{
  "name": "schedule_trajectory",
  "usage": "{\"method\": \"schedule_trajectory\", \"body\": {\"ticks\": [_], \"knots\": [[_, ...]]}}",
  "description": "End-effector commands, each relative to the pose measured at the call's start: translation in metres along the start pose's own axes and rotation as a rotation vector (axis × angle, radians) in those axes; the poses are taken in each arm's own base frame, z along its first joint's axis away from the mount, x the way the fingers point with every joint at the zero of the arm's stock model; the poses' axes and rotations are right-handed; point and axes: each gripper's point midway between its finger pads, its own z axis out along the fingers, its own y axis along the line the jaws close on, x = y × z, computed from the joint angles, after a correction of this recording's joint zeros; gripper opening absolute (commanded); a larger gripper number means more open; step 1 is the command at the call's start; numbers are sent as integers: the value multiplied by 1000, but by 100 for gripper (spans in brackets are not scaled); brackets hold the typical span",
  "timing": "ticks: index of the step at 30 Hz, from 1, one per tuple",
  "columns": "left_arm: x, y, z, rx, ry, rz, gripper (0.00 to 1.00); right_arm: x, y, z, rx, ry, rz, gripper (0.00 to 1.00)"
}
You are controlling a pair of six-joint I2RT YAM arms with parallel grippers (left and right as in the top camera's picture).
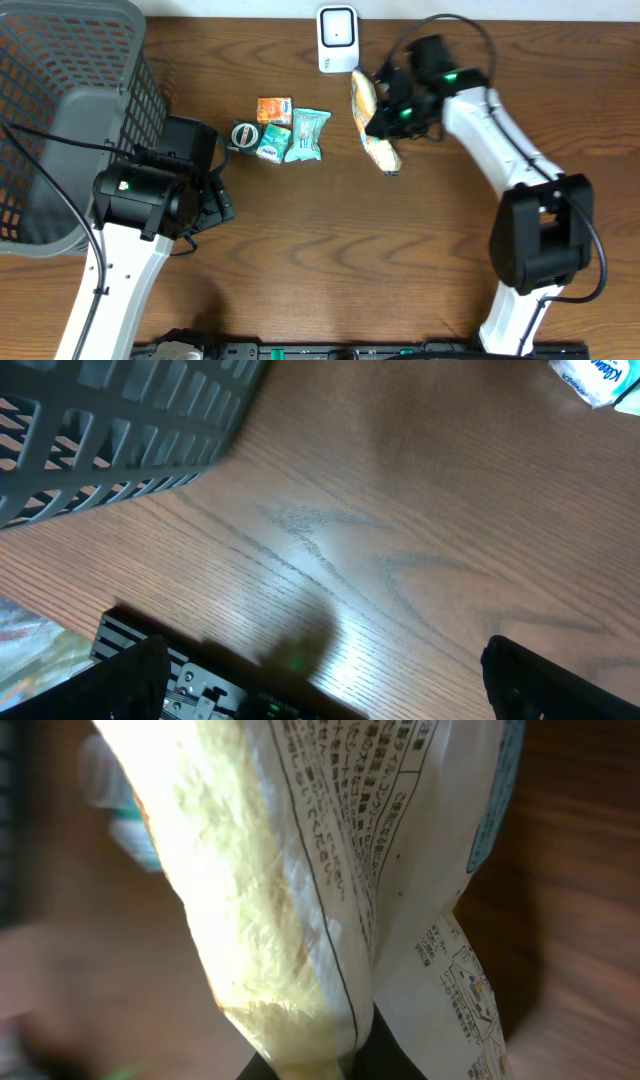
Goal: Scan the item barcode
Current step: 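Pull the yellow bag back from the scanner with the right gripper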
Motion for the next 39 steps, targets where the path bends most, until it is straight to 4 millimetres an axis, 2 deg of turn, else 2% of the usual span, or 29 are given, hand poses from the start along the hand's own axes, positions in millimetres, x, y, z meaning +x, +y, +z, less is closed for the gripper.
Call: {"method": "schedule_trajectory", "body": {"ticks": [1,3,7,9,11,13,16,17,19,21,23,26,34,39], "knots": [[1,1,0,2,4,-17,98,9,44,-24,-453,22,90,1],[1,1,0,2,5,-17,98,15,36,-26,-532,20,135,1],[1,1,0,2,5,-17,98,37,-1,-14,-562,24,278,1],[1,1,0,2,4,-17,98,43,-23,-9,-518,14,345,1],[1,1,0,2,4,-17,98,49,-57,-5,-381,1,406,1],[1,1,0,2,4,-17,98,51,-84,-9,-261,-15,440,12],[1,1,0,2,4,-17,98,49,-111,-26,-138,-22,493,27],[1,1,0,2,5,-17,97,49,-117,-32,-101,-18,498,39],[1,1,0,2,5,-17,97,48,-127,-43,-23,-6,493,63],[1,1,0,2,5,-17,98,49,-136,-54,70,11,501,78],[1,1,0,2,5,-17,98,50,-142,-60,134,24,496,89],[1,1,0,2,5,-17,98,53,-145,-57,178,40,481,98],[1,1,0,2,4,-17,98,67,-140,-13,175,95,423,99],[1,1,0,2,4,-17,98,78,-141,14,153,123,442,90]]}}
